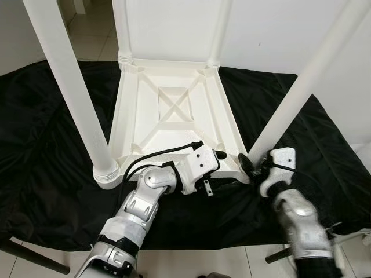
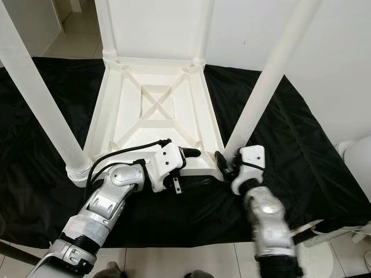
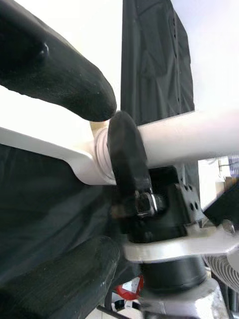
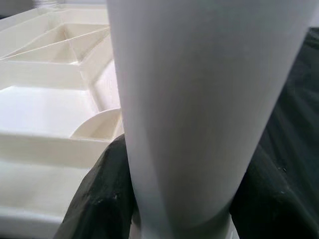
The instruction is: Building children table
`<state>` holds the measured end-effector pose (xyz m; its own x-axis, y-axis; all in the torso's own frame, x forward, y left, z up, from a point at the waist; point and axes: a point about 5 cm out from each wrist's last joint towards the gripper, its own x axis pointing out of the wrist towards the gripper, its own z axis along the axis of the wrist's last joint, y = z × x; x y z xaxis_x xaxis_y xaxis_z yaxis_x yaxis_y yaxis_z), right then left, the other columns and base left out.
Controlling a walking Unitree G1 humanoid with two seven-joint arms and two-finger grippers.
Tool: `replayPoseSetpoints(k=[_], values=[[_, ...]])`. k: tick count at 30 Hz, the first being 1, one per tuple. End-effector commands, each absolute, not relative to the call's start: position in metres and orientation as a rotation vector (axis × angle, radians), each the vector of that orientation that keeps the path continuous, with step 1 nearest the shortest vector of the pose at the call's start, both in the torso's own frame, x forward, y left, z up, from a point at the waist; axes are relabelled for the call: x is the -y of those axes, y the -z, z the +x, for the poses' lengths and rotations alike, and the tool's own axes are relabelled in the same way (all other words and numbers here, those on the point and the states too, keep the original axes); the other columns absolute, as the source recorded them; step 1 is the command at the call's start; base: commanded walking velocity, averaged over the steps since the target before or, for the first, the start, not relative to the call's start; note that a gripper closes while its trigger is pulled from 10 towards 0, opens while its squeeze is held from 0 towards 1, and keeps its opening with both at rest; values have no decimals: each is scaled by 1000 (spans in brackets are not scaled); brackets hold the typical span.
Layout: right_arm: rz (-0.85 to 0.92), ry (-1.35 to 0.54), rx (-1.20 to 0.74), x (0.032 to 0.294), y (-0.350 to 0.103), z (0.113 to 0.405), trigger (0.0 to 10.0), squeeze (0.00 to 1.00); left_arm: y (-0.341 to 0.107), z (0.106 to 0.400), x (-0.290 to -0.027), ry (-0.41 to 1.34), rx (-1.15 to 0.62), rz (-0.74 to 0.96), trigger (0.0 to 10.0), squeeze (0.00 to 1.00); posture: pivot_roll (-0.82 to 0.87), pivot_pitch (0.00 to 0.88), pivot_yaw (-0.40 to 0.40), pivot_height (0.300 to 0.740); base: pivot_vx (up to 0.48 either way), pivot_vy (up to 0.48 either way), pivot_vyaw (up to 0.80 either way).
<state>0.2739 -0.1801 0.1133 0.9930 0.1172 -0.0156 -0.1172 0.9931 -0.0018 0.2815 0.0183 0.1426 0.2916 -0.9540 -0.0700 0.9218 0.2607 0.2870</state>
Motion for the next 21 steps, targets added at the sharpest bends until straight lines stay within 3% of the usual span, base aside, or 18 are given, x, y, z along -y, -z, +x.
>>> replayPoseSetpoints(k=[1, 6, 14, 17, 18, 19, 20, 21], values=[[-9, 39, -63, 188, -107, 274, 10000, 0, -145, 288, -17, 1162, 145, 302, 10000, 0, 0, 0, -57, 740, 0, 0, 0], [31, 207, -86, 173, -103, 274, 10000, 0, -146, 289, -18, 1157, 146, 300, 10000, 0, 2, 0, -62, 740, 0, 0, 0], [82, 251, -72, 151, -106, 274, 10000, 0, -146, 288, -17, 1153, 150, 293, 10000, 0, 4, 0, -60, 740, 0, 0, 0], [83, 245, -64, 155, -107, 273, 10000, 0, -146, 288, -16, 1156, 152, 293, 10000, 0, -1, 0, -58, 740, 0, 0, 0], [82, 246, -63, 157, -107, 272, 10000, 412, -147, 288, -16, 1157, 153, 294, 10000, 0, -2, 0, -57, 740, 0, 0, 0], [82, 246, -63, 157, -107, 272, 10000, 412, -147, 288, -16, 1157, 153, 294, 10000, 0, -2, 0, -57, 740, 0, 0, 0], [80, 258, -67, 158, -107, 271, 10000, 1000, -147, 288, -16, 1157, 153, 294, 10000, 0, -2, 0, -57, 740, 0, 0, 0], [90, 238, -55, 157, -108, 270, 10000, 1000, -147, 288, -15, 1157, 154, 293, 10000, 0, -3, 0, -58, 740, 0, 0, 0]])
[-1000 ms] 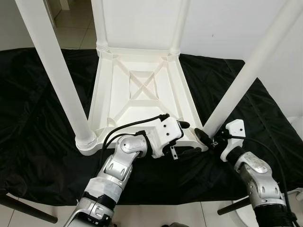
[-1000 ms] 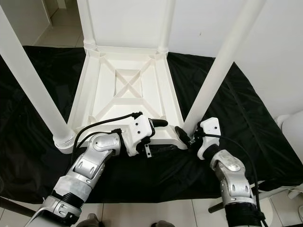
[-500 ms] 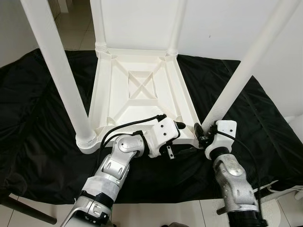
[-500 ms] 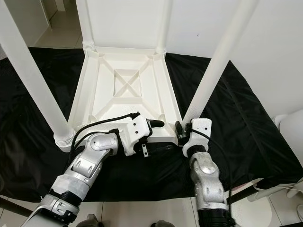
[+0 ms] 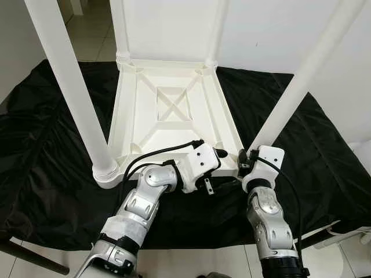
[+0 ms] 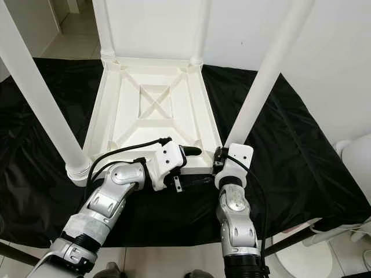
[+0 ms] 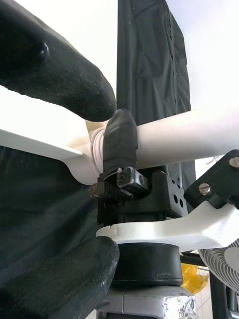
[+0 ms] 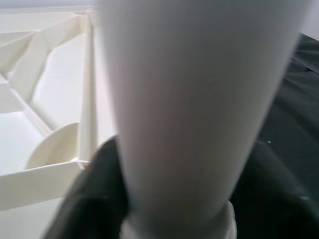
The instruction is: Building children table
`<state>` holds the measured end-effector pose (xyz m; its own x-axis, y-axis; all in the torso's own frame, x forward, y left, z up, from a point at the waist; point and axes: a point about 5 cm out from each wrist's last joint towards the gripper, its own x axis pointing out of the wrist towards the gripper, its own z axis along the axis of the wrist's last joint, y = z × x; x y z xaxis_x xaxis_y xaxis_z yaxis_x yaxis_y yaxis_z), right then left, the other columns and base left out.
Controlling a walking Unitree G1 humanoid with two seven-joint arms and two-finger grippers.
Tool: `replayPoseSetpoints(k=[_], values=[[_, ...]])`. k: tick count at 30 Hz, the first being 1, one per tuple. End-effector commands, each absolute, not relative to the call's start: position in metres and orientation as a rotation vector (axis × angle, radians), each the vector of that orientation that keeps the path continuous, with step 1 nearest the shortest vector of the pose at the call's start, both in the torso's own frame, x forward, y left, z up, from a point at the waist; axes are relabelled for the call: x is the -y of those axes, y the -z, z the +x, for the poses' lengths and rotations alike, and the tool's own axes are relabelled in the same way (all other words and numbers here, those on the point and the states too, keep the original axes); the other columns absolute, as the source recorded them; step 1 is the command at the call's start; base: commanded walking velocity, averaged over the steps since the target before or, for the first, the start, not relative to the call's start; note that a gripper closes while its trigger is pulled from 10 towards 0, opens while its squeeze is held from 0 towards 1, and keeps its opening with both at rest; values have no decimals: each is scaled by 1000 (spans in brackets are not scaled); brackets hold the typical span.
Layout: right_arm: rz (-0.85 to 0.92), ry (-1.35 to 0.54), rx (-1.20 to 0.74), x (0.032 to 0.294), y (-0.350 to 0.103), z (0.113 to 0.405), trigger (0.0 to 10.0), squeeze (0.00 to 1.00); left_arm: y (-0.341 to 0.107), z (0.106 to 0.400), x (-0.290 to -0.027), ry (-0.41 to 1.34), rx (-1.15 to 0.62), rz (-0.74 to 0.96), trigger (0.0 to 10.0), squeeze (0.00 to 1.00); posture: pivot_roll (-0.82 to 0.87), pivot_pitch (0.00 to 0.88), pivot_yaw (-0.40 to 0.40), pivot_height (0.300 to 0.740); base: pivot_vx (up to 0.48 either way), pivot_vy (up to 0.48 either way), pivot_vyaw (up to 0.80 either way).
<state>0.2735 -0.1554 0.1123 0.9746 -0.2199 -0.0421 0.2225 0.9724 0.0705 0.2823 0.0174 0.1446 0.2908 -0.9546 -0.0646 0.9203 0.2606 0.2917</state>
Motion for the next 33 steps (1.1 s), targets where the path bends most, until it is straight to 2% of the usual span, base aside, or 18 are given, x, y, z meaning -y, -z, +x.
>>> replayPoseSetpoints(k=[1, 8, 12, 13, 14, 16, 18, 22, 33], values=[[96, 200, -37, 157, -110, 268, 10000, 1000, -147, 288, -15, 1158, 155, 292, 10000, 0, -6, 0, -58, 740, 0, 0, 0], [90, 145, -11, 165, -109, 263, 10000, 1000, -147, 288, -15, 1158, 155, 290, 10000, 0, -6, 0, -60, 740, 0, 0, 0], [63, 84, 3, 180, -109, 260, 10000, 1000, -147, 288, -14, 1157, 156, 290, 10000, 0, -7, 0, -60, 740, 0, 0, 0], [32, 19, 5, 187, -109, 259, 10000, 980, -147, 288, -14, 1157, 156, 290, 10000, 0, -9, 0, -59, 740, 0, 0, 0], [-10, -55, 0, 194, -108, 259, 10000, 0, -147, 289, -14, 1157, 156, 290, 10000, 0, -11, 0, -58, 740, 0, 0, 0], [-10, -55, 0, 194, -108, 259, 10000, 0, -147, 289, -14, 1157, 156, 290, 10000, 0, -11, 0, -58, 740, 0, 0, 0], [-59, -196, -12, 202, -107, 261, 10000, 0, -147, 289, -13, 1161, 158, 290, 10000, 0, -11, 0, -56, 740, 0, 0, 0], [-69, -332, -19, 204, -110, 267, 10000, 0, -148, 290, -11, 1163, 161, 290, 10000, 0, -12, 0, -54, 740, 0, 0, 0], [-159, -567, -55, 202, -119, 293, 10000, 0, -151, 293, -12, 1150, 170, 295, 10000, 0, 5, 0, -59, 740, 0, 0, 0]])
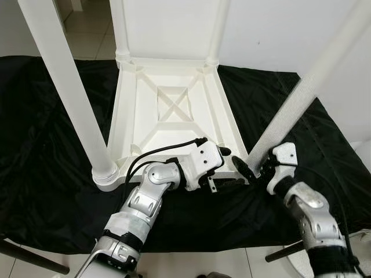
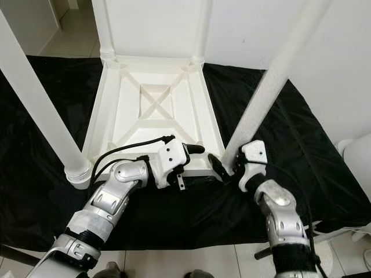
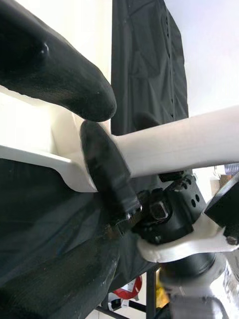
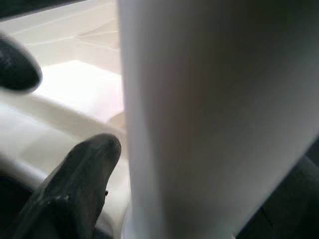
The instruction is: Building children table
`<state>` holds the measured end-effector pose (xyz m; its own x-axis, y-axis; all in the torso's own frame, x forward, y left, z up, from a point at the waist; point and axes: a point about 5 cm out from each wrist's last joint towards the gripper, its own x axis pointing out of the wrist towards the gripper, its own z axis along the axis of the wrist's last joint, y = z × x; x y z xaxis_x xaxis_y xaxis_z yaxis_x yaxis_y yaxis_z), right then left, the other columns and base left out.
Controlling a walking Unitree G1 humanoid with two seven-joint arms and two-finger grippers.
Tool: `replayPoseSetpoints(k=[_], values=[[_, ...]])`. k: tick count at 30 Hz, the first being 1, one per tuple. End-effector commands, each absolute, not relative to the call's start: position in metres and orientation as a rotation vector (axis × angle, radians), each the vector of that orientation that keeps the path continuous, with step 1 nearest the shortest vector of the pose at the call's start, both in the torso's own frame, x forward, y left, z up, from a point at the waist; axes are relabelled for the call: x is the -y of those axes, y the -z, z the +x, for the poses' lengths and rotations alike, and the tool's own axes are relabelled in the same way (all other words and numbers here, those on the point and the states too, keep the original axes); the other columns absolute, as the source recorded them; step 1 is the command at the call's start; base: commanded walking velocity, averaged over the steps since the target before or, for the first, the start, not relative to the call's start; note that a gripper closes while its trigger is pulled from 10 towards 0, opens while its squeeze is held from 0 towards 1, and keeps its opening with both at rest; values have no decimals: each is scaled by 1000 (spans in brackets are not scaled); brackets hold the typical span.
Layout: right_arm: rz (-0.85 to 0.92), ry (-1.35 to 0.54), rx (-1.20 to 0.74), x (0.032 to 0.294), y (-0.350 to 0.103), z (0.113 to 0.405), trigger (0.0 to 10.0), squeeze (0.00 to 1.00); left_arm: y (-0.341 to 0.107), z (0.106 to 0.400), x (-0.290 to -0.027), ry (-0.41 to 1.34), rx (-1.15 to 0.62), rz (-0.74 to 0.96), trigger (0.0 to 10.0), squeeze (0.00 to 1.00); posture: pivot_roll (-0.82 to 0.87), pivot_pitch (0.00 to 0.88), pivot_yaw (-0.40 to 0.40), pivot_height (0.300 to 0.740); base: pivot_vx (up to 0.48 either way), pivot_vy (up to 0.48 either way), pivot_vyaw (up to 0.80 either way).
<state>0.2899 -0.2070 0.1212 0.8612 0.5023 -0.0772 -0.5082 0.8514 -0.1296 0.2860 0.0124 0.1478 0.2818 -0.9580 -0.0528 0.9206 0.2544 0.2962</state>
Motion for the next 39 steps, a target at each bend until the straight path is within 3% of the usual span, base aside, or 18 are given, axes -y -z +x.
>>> replayPoseSetpoints(k=[1, 3, 5, 16, 17, 18, 19, 28, 33, 39], values=[[-169, -584, -61, 202, -119, 295, 7490, 0, -151, 293, -12, 1150, 171, 295, 10000, 0, 5, 0, -59, 740, 0, 0, 0], [-169, -584, -61, 202, -119, 295, 7490, 0, -151, 293, -12, 1150, 171, 295, 10000, 0, 5, 0, -59, 740, 0, 0, 0], [-169, -617, -84, 202, -117, 297, 0, 0, -151, 292, -12, 1149, 173, 293, 10000, 0, 12, 0, -63, 740, 0, 0, 0], [-135, -661, -143, 210, -105, 286, 0, 0, -151, 290, -12, 1147, 171, 287, 10000, 0, 5, 0, -59, 740, 0, 0, 0], [-132, -650, -145, 212, -104, 284, 2941, 0, -150, 290, -12, 1149, 171, 286, 10000, 0, 3, 0, -59, 740, 0, 0, 0], [-132, -650, -145, 212, -104, 284, 2941, 0, -150, 290, -12, 1149, 171, 286, 10000, 0, 3, 0, -59, 740, 0, 0, 0], [-121, -641, -147, 212, -103, 282, 10000, 0, -150, 290, -12, 1151, 171, 286, 10000, 0, 2, 0, -59, 740, 0, 0, 0], [-83, -483, -127, 211, -104, 282, 10000, 0, -150, 290, -12, 1154, 169, 284, 10000, 0, 0, 0, -63, 740, 0, 0, 0], [-58, -211, -100, 201, -108, 283, 10000, 0, -148, 288, -11, 1159, 165, 281, 10000, 0, -1, 0, -67, 740, 0, 0, 0], [-32, -88, -111, 193, -107, 281, 10000, 0, -148, 287, -12, 1161, 166, 284, 10000, 0, 3, 0, -69, 740, 0, 0, 0]])
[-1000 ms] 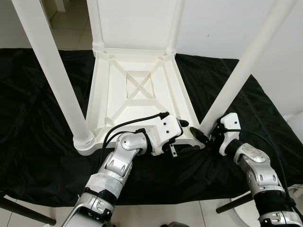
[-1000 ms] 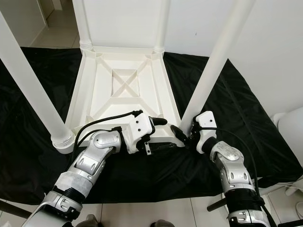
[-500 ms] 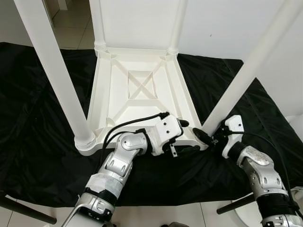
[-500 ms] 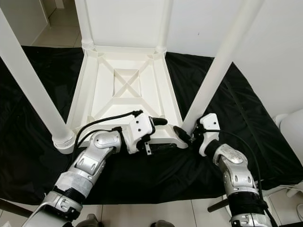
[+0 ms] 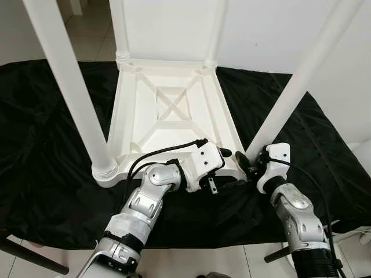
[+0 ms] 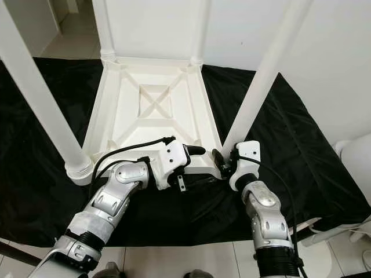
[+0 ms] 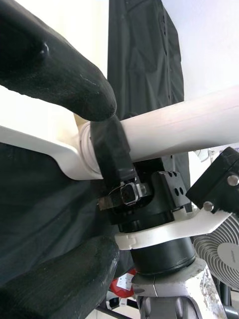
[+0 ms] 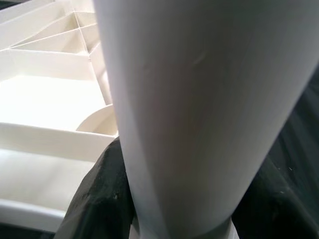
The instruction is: Building children table
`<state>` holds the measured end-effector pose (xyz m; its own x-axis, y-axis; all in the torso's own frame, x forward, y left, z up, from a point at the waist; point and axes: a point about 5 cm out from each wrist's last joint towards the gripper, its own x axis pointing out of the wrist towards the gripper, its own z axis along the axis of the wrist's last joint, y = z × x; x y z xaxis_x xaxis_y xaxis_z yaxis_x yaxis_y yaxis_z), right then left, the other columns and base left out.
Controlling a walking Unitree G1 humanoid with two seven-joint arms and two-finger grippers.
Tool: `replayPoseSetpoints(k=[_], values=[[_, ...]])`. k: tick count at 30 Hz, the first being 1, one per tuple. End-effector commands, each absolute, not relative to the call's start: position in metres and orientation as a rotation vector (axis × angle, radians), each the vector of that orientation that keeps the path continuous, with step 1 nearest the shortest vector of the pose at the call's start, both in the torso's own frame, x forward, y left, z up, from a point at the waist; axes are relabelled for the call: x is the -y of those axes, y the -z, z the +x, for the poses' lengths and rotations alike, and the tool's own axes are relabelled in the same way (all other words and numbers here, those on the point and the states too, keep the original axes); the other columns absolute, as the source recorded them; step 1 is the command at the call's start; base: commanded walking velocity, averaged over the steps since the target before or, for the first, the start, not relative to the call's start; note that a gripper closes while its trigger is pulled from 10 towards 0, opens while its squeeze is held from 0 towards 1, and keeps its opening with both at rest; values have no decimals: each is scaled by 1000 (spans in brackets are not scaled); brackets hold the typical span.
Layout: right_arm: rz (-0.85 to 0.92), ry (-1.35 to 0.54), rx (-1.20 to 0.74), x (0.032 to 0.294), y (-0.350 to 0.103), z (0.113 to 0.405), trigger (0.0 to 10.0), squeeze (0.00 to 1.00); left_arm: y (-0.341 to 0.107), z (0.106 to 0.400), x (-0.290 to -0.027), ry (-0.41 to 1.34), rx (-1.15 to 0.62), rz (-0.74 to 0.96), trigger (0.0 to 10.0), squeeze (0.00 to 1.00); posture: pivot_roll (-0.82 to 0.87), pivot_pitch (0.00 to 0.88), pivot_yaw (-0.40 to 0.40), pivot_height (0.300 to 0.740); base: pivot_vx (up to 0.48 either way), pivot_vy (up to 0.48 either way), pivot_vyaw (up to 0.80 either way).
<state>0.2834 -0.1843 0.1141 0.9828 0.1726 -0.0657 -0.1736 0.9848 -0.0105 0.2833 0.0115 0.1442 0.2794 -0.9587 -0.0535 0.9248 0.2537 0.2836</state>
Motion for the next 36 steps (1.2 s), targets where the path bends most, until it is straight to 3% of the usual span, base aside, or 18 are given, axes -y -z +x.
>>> replayPoseSetpoints(k=[1, 10, 15, 22, 23, 29, 36], values=[[-36, -27, -110, 188, -108, 281, 10000, 0, -147, 287, -12, 1162, 165, 284, 10000, 0, 4, 0, -70, 740, 0, 0, 0], [44, 298, -115, 156, -106, 280, 10000, 0, -147, 286, -11, 1166, 164, 285, 10000, 0, 12, 0, -77, 740, 0, 0, 0], [86, 224, -101, 140, -108, 282, 10000, 0, -147, 286, -11, 1160, 164, 283, 10000, 0, 16, 0, -81, 740, 0, 0, 0], [90, 202, -76, 141, -110, 279, 10000, 0, -147, 286, -12, 1156, 165, 283, 10000, 0, 17, 0, -83, 740, 0, 0, 0], [89, 212, -73, 142, -111, 278, 10000, 1000, -147, 286, -12, 1155, 165, 282, 10000, 0, 17, 0, -83, 740, 0, 0, 0], [94, 130, -3, 147, -115, 268, 10000, 1000, -147, 286, -12, 1154, 165, 282, 10000, 0, 11, 0, -78, 740, 0, 0, 0], [26, -35, 21, 177, -114, 257, 10000, 1000, -148, 287, -11, 1160, 167, 284, 10000, 0, 2, 0, -72, 740, 0, 0, 0]])
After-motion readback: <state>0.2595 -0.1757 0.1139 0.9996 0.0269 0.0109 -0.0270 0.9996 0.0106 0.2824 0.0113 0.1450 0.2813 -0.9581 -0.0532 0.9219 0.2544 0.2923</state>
